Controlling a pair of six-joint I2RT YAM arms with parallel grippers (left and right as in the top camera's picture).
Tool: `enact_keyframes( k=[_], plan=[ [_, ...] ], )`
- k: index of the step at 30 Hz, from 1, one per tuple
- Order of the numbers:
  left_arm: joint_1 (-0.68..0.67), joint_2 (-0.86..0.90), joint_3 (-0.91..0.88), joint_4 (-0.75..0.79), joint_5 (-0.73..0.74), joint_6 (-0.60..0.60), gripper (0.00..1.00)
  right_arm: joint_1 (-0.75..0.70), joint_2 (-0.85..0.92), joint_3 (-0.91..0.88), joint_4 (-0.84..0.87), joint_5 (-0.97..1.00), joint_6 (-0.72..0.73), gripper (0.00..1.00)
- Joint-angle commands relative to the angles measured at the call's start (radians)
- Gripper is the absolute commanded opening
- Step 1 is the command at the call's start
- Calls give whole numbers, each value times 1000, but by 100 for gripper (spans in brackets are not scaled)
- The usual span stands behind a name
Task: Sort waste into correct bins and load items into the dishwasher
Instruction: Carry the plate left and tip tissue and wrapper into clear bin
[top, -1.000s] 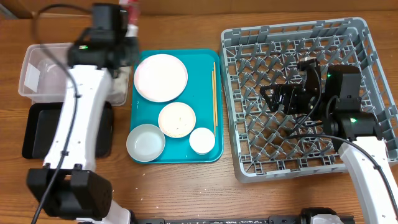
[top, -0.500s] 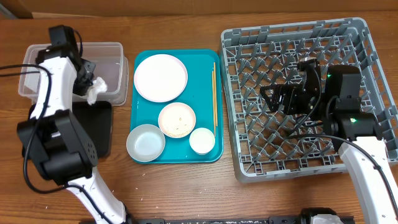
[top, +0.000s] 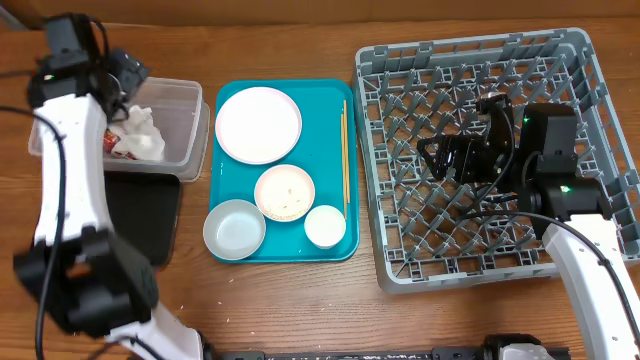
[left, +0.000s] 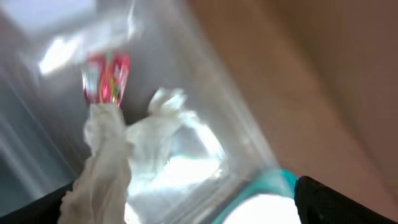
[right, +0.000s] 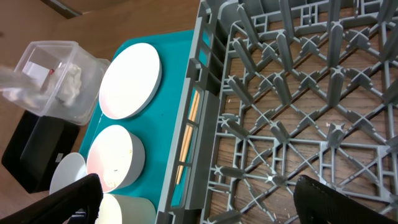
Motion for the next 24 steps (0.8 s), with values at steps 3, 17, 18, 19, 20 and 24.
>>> enact_keyframes(
  k=[3,17,18,19,20,24],
  plan=[
    [-63,-206,39,-11,152,410,100,-2,0,24,22,-2,3,100],
    [-79,5,39,5,3,383,4,-2,0,24,8,-2,3,100],
    [-79,25,39,-1,3,385,4,-2,0,24,8,-2,3,100],
    [-79,34,39,-4,2,391,17,-2,0,24,8,-2,3,100],
    [-79,39,39,-7,2,400,50,-2,0,24,8,-2,3,100],
    [-79,40,39,35,3,610,94,-2,0,24,8,-2,3,100]
  ],
)
